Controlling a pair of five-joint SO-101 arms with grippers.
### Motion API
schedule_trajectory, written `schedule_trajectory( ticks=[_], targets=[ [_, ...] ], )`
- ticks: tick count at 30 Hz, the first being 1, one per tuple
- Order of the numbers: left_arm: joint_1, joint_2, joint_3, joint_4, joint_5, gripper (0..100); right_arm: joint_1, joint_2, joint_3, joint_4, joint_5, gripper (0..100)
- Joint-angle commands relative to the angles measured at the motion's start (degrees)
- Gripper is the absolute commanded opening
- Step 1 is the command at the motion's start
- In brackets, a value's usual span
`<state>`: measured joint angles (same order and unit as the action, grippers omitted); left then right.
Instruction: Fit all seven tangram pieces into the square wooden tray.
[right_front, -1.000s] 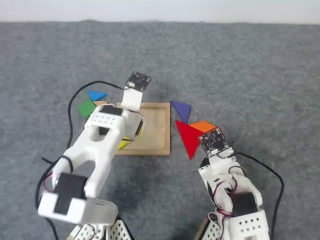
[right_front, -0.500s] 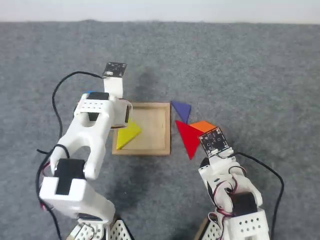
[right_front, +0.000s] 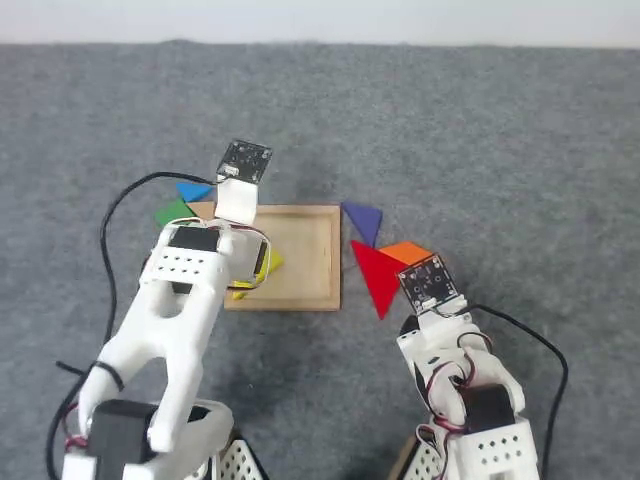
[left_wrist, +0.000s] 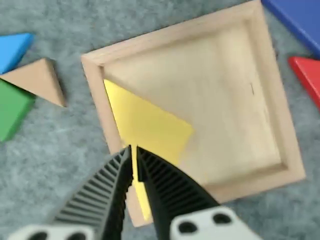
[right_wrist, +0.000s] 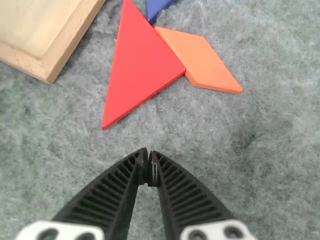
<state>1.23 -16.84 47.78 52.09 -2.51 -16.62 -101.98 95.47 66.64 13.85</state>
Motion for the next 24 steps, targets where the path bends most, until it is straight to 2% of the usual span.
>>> schedule_trajectory(
  ticks=[1, 11, 20, 24],
  targets=[
    [2.5, 2.3, -2.7, 2.6, -1.1, 1, 0.9, 0.7, 1.1, 0.1, 0.7, 1.3],
    [3.1, 22.2, -15.9, 8.0, -0.9, 1, 0.9, 0.7, 1.1, 0.1, 0.7, 1.3],
    [3.1, 22.6, -17.0, 6.8, -0.6, 1, 0.9, 0.7, 1.1, 0.1, 0.7, 1.3],
    [3.1, 20.1, -16.6, 10.2, 0.3, 1, 0.9, 0.7, 1.1, 0.1, 0.7, 1.3]
  ],
)
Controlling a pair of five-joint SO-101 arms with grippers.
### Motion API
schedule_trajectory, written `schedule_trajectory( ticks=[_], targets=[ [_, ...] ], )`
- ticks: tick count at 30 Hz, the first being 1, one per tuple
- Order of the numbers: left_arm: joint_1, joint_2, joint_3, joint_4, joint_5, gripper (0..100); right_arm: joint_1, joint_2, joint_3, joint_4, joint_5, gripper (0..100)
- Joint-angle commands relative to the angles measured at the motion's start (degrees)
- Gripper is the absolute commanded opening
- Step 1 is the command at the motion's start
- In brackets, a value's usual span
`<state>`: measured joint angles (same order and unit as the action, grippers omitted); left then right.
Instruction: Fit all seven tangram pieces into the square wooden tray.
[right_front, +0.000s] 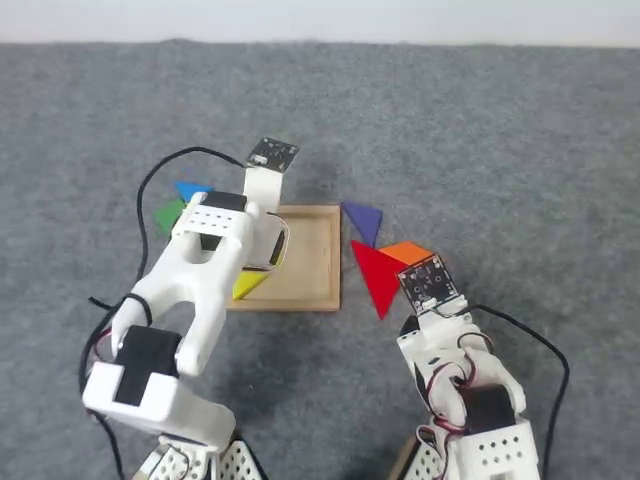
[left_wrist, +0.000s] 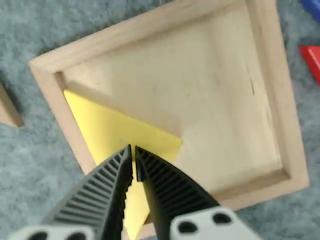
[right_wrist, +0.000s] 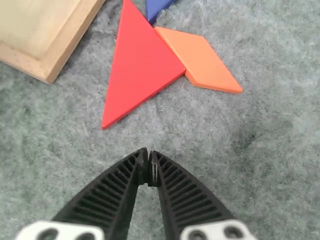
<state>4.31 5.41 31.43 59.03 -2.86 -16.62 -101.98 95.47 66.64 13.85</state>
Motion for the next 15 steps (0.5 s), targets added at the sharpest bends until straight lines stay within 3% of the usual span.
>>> schedule_trajectory(
  ticks=[1, 9, 15],
  targets=[
    [-0.1, -3.9, 0.5, 3.3, 0.6, 1, 0.9, 0.7, 1.1, 0.1, 0.7, 1.3],
    [1.1, -31.2, 21.2, -7.0, -1.4, 1, 0.9, 0.7, 1.1, 0.1, 0.7, 1.3],
    [1.4, -27.1, 20.3, -2.8, -1.6, 1, 0.9, 0.7, 1.1, 0.1, 0.7, 1.3]
  ],
)
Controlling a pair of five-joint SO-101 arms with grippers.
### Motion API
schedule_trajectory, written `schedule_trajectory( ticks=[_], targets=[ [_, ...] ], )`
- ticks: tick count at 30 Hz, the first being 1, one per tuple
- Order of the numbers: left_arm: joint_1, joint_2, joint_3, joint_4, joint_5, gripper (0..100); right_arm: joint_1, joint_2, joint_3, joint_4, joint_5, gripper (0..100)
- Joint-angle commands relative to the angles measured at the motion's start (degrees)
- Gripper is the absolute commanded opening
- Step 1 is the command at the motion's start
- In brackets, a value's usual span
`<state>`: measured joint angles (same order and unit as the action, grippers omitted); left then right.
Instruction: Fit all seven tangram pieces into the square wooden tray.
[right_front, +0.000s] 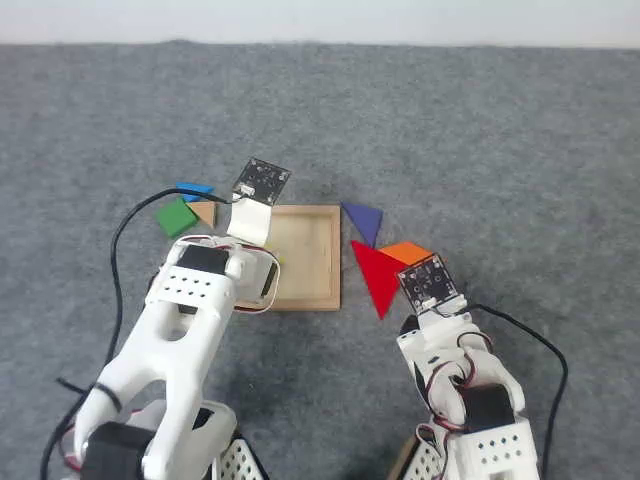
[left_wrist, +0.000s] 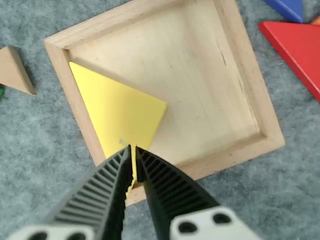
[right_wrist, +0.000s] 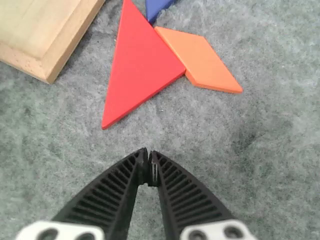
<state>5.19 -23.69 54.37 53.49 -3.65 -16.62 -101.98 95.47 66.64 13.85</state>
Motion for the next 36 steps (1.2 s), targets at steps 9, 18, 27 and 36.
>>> schedule_trajectory(
  ticks=[9, 18, 27, 36],
  targets=[
    [0.2, 28.0, -19.4, 9.8, -1.3, 1, 0.9, 0.7, 1.1, 0.1, 0.7, 1.3],
    [0.2, 23.8, -18.7, 8.1, -1.2, 1, 0.9, 0.7, 1.1, 0.1, 0.7, 1.3],
    [-3.6, 0.5, -3.9, 0.6, 4.0, 1, 2.9, 0.7, 0.2, 1.2, 0.5, 1.3],
    [-18.0, -9.8, -2.2, 0.0, -1.2, 1, 7.1, 1.4, -2.5, -2.9, 5.3, 0.9]
  ],
)
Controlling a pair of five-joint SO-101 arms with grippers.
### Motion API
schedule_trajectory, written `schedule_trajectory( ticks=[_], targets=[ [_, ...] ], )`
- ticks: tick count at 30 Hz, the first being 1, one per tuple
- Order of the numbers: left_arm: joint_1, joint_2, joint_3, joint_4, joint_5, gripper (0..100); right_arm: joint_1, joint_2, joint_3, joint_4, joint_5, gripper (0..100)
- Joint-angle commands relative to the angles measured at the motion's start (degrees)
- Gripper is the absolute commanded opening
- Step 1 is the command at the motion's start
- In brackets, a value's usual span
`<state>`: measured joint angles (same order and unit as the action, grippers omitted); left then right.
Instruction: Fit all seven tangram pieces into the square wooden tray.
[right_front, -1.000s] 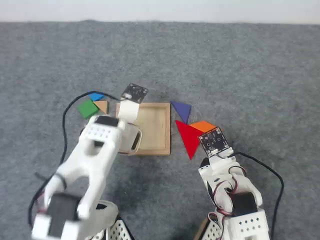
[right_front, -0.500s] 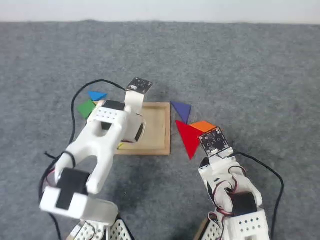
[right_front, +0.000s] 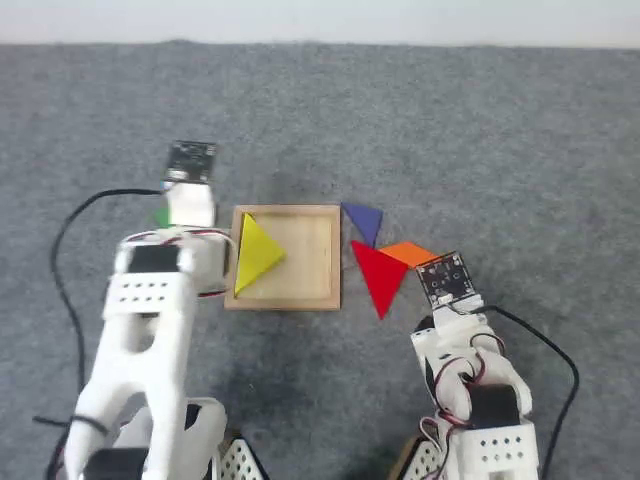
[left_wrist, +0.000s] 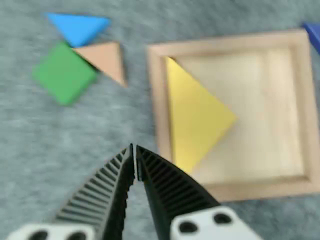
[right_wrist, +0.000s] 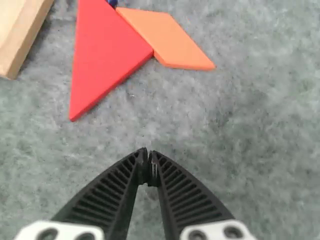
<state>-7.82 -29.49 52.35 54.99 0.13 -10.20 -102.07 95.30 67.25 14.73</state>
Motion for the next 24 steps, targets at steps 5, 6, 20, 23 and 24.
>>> schedule_trajectory(
  ticks=[5, 6, 20, 23, 24],
  targets=[
    [-12.0, -4.6, 6.9, -9.1, -12.3, 1, -1.7, 1.7, -3.5, -5.2, 6.9, 0.9],
    [-12.7, -4.6, 8.5, -11.4, -13.7, 1, -2.4, 2.4, -4.2, -5.2, 6.9, 1.1],
    [-13.2, -14.2, 16.5, -15.2, -15.9, 1, -11.9, 47.2, -31.8, -15.8, 1.5, 1.9],
    [-13.1, -25.2, 23.3, -17.6, -15.9, 1, -13.3, 59.6, -36.3, -19.3, -1.3, 8.4],
    [-13.1, -28.4, 25.1, -17.9, -15.9, 1, -13.9, 63.1, -37.5, -20.5, -2.5, 11.1]
  ],
)
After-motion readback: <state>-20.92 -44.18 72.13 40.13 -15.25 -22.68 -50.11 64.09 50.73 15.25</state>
